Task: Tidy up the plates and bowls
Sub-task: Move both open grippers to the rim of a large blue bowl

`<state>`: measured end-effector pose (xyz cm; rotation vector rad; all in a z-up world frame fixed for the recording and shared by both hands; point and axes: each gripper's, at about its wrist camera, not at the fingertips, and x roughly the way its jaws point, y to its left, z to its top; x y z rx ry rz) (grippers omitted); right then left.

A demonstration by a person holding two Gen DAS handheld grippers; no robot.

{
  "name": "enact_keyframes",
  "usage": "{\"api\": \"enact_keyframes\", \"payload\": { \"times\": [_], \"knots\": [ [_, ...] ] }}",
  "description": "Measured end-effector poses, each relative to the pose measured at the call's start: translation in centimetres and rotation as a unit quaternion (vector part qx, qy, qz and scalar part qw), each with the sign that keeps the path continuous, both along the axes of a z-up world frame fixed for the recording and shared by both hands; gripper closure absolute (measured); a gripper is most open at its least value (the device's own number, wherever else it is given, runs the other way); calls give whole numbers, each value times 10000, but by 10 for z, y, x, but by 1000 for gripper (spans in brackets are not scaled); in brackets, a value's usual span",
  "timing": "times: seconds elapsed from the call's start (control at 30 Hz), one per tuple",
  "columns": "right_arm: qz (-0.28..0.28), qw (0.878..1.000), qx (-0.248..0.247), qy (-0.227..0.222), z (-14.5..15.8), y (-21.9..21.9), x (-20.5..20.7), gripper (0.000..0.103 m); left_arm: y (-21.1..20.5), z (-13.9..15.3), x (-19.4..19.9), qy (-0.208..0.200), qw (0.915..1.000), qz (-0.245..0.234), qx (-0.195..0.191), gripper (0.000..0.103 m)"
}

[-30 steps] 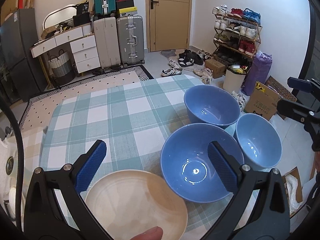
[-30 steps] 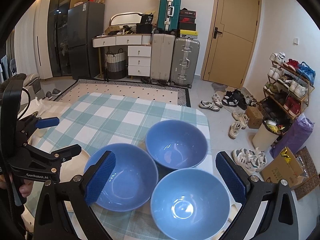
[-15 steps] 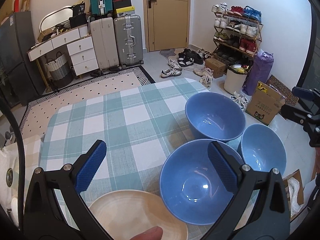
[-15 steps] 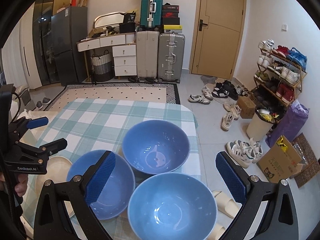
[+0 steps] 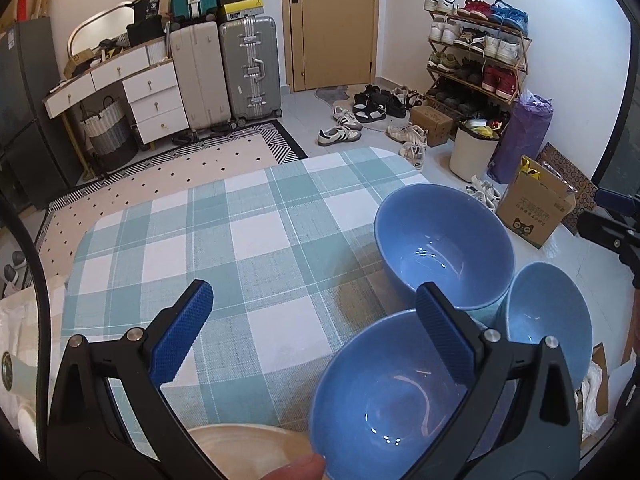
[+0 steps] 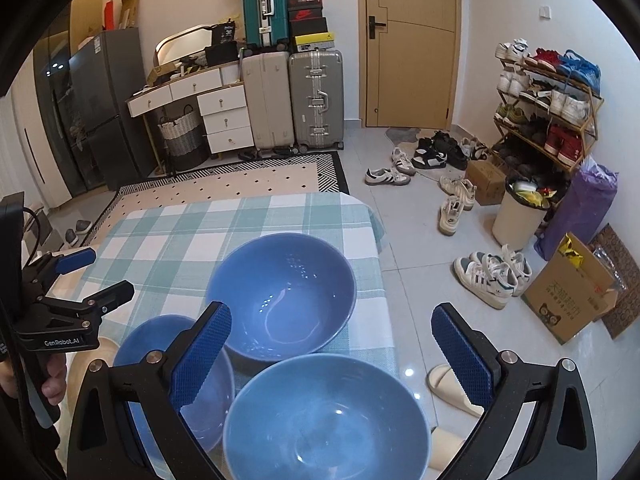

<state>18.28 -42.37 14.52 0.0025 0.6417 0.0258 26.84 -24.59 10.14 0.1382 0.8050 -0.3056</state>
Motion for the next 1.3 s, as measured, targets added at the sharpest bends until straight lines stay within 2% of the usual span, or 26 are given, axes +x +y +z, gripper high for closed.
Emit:
{"api": "enact_keyframes", "payload": {
  "times": [0.7, 0.97, 1.3],
  "knots": [
    [-203, 9986, 119, 479, -42, -19, 57, 1, -26, -35, 67, 266, 9996, -91, 104, 2],
    [-246, 9969, 313, 676, -57, -29, 79, 1, -43, -50, 85, 406, 9988, -190, 195, 2],
    [-318, 9955, 232, 865, -70, -34, 96, 1, -62, -64, 101, 538, 9975, -319, 314, 2]
  ]
}}
